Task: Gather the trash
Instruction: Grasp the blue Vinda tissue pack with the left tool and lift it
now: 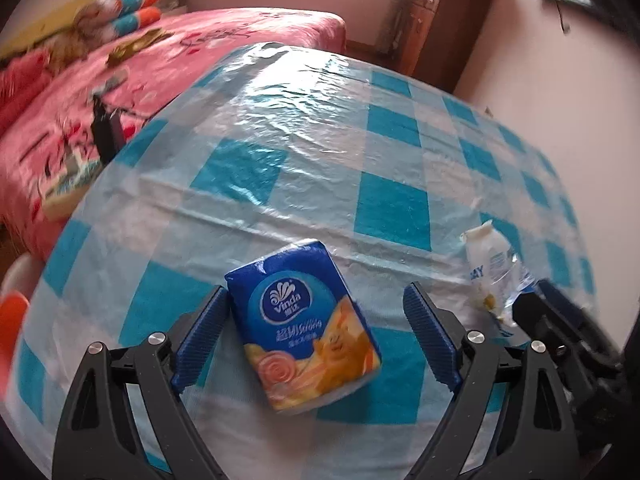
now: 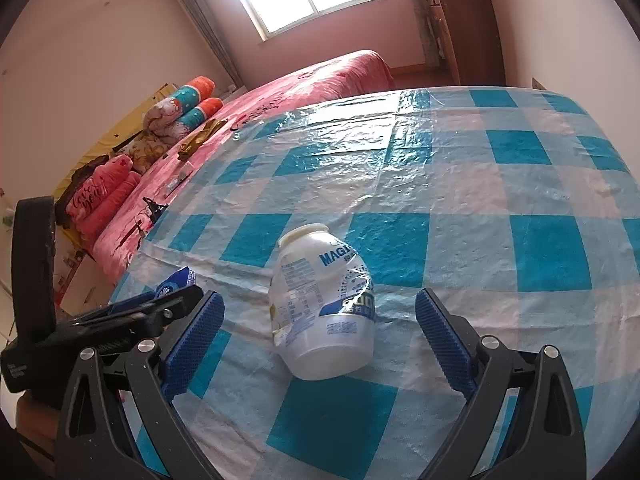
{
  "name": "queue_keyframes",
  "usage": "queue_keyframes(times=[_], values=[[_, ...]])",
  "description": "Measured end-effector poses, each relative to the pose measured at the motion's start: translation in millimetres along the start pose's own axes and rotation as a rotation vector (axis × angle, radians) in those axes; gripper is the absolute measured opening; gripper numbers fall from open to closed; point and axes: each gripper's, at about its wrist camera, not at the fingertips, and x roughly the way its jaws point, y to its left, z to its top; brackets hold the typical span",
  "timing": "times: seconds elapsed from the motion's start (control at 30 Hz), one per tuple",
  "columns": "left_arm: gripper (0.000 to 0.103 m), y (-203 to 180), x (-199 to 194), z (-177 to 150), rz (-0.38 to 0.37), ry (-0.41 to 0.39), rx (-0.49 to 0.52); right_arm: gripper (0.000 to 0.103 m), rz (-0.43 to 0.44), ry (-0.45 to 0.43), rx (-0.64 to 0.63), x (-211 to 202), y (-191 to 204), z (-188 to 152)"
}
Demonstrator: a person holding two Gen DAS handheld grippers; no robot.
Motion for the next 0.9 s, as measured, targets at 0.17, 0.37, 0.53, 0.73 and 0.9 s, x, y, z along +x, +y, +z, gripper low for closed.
queue_keyframes(times=[0.17,0.37,0.53,0.73,0.9], values=[[0.077,-8,0,-4,0.072,-0.017,0.079,0.095,-0.004,0.016,-0.002,5,-3,2],[0.063,-3,-6,-11,0.096,-0.057,0.09,0.095,-0.004,0.024,-0.012,9,0,6],[0.056,-4,-8,-14,0.087,-0.073,0.109,0.095,0.0,0.028,-0.02,12,1,8],[0.053,-3,-9,-14,0.074,-0.078,0.121,0.095,-0.011,0.043,-0.054,16,9,7],[0.047,5,-14,-16,0.035,-0.076,0.091,0.084,-0.035,0.052,-0.088,20,16,7]])
